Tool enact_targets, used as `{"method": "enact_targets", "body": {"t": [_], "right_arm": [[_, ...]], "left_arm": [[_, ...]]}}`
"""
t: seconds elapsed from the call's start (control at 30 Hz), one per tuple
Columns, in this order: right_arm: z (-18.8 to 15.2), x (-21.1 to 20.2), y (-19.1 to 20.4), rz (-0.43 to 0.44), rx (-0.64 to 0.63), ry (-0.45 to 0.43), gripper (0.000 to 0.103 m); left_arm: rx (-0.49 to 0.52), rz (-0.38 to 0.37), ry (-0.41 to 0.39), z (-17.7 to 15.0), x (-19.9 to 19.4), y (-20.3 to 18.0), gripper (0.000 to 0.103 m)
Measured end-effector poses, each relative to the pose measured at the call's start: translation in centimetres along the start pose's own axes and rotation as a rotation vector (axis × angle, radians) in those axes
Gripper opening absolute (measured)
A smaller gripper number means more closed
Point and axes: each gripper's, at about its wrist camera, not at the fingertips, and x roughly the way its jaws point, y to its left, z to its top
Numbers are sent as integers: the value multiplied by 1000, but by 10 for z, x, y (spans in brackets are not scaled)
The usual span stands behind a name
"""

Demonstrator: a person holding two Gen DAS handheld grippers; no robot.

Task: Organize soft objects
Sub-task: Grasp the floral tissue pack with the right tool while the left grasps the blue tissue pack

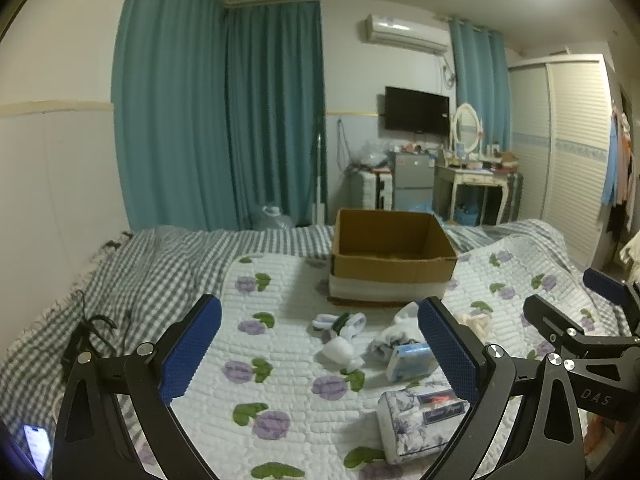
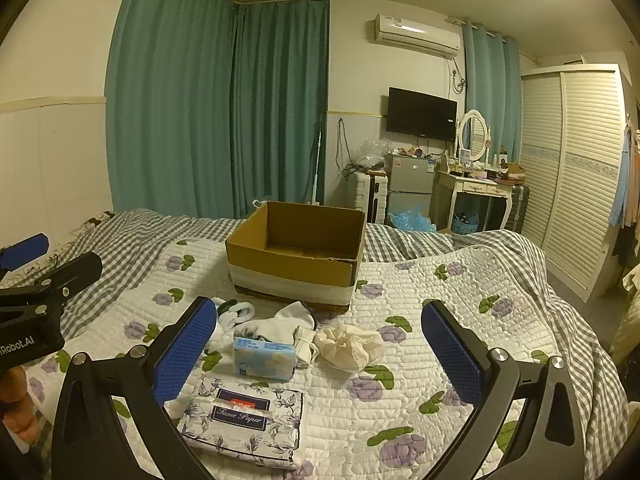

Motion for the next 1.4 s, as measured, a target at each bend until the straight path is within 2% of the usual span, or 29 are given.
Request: {"method": "enact_targets", "body": {"t": [0.23, 0.37, 0.53, 0.77, 0.87, 0.93, 0.97, 1.03, 1.07, 1.13, 1.2, 1.3, 1.4], "right_arm": [[5, -7, 8, -4, -18, -1, 103], [-2, -2, 21, 8, -63, 32, 103], [-41, 31, 49, 70, -144, 193, 103], [-106, 87, 87, 207, -197, 445, 103], [-119, 95, 95, 183, -233, 462, 103], [-129, 104, 102, 125, -314, 515, 102], [-134, 104, 106, 100, -350, 508, 100], [-133, 100, 104, 81, -346, 485, 87], [-130, 98, 99, 86, -323, 474, 83], [-117, 91, 84, 111, -251, 449, 63], [-99, 84, 69, 132, -183, 416, 55], [-74, 72, 48, 132, -136, 368, 53], [-52, 70, 32, 119, -127, 334, 53]], "left_arm": [[0, -7, -18, 3, -9, 4, 100], [4, -3, 5, -5, -7, 12, 100], [16, 32, 83, -32, 12, 24, 100], [-19, 49, 246, -75, 48, 41, 100], [-15, 38, 282, -84, 57, 41, 100], [-4, 37, 297, -87, 62, 39, 100], [0, 37, 302, -88, 64, 39, 100], [1, 30, 310, -89, 67, 39, 100], [-1, 27, 312, -90, 68, 39, 100], [-3, 20, 317, -89, 71, 39, 100], [0, 5, 323, -87, 75, 36, 100], [5, -22, 320, -82, 79, 25, 99], [4, -87, 347, -77, 89, 7, 99]]}}
